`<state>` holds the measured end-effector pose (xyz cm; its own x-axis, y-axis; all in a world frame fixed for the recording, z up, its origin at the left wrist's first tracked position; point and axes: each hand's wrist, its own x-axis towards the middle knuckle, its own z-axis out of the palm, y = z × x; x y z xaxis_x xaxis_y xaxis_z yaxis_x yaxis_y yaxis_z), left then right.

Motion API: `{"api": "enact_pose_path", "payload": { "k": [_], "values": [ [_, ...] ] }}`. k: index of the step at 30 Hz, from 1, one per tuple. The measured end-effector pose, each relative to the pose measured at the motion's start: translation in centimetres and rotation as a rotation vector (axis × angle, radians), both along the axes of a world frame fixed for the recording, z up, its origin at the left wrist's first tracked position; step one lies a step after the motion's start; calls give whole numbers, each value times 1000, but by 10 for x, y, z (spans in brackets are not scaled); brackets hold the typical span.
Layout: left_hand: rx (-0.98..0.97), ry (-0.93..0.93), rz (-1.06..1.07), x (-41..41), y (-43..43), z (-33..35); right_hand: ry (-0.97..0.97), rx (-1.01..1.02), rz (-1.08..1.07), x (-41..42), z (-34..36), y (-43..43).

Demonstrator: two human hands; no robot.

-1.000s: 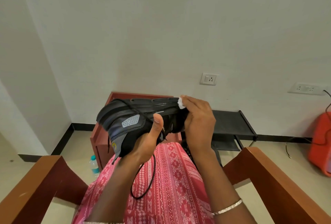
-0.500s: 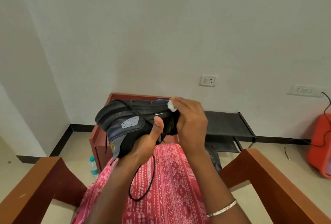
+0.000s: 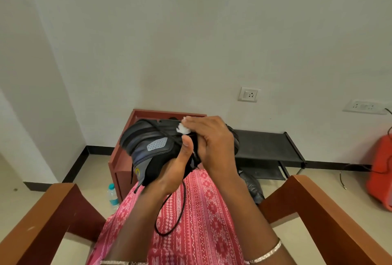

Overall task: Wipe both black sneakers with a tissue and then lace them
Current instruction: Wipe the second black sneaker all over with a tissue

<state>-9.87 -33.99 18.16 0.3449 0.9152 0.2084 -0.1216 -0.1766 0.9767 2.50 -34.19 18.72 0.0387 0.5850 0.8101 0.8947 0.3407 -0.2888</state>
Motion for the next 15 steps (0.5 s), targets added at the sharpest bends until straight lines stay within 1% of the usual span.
{"api": "enact_pose_path", "payload": {
  "k": [1, 2, 4, 6, 8, 10, 12, 14, 15],
  "values": [
    [-37, 4, -10, 1, 3, -4, 38, 17, -41, 12, 5, 3],
    [-71, 7, -23, 2, 5, -7, 87, 2, -40, 23, 7, 3],
    [-110, 16, -50, 4, 9, -13, 135, -58, -109, 26, 2, 4],
    [-107, 23, -57, 5, 9, -15, 182, -71, -140, 24, -4, 2],
    [-71, 1, -49, 5, 7, -11, 201, -9, -114, 21, -1, 1],
    [-44, -13, -50, 5, 6, -8, 178, 3, -40, 2, 0, -5],
    [-52, -41, -59, 4, 4, -8, 208, -14, 120, -18, 3, -11],
    [-67, -54, -72, 4, 2, -7, 214, -29, 239, -22, 6, -13],
    [-69, -52, -77, 4, 3, -8, 193, -35, 248, -18, 7, -13]
  ]
}}
